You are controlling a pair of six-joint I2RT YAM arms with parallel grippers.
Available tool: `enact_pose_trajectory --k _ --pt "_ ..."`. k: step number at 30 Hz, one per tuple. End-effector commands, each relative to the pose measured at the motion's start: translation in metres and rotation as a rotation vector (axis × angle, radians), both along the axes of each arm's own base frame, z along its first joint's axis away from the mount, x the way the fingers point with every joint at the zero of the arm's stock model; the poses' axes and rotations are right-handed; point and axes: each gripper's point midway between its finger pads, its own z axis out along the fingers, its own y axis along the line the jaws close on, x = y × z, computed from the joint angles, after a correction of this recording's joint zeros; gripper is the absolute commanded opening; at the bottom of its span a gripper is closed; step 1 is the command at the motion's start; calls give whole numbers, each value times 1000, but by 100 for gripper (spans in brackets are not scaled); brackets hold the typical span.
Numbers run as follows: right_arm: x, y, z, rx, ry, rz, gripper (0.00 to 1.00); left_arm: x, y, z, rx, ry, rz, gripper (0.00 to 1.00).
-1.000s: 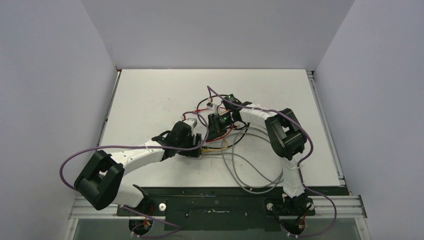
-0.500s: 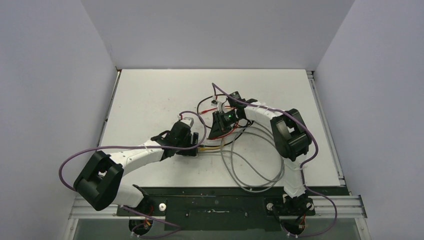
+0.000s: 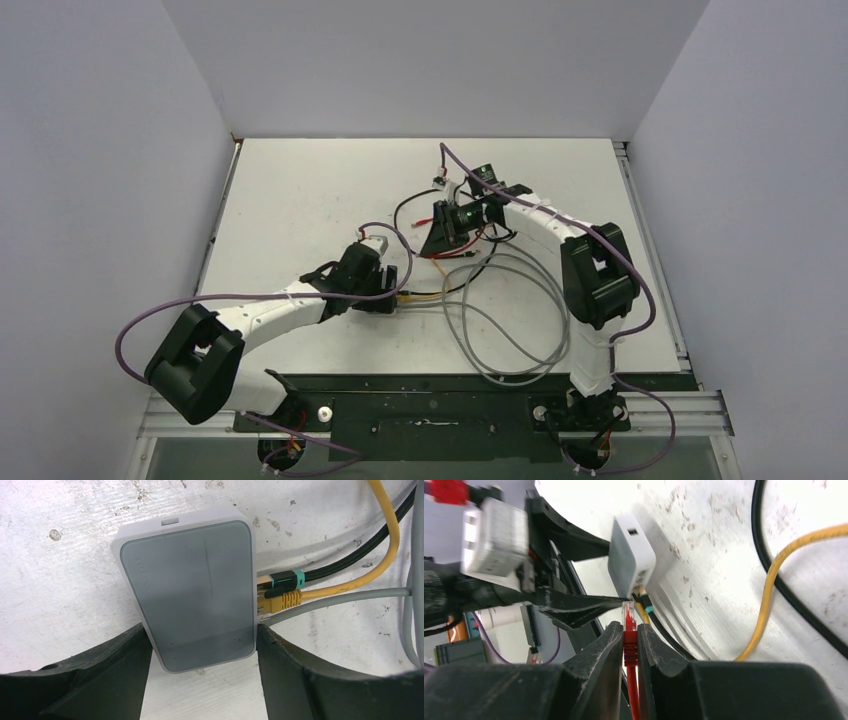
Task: Pull the plug from the switch port
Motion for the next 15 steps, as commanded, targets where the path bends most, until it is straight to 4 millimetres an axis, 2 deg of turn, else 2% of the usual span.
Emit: enact_pose_trajectory --k 1,11,15 --pt "23 6 74 97 -175 -31 5 6 -6 15 -40 -43 -14 1" --pt "52 -7 141 194 -272 -130 5 2 -6 9 -29 -8 -21 5" --pt "60 -16 153 202 -298 -172 5 1 -6 7 -22 4 -21 9"
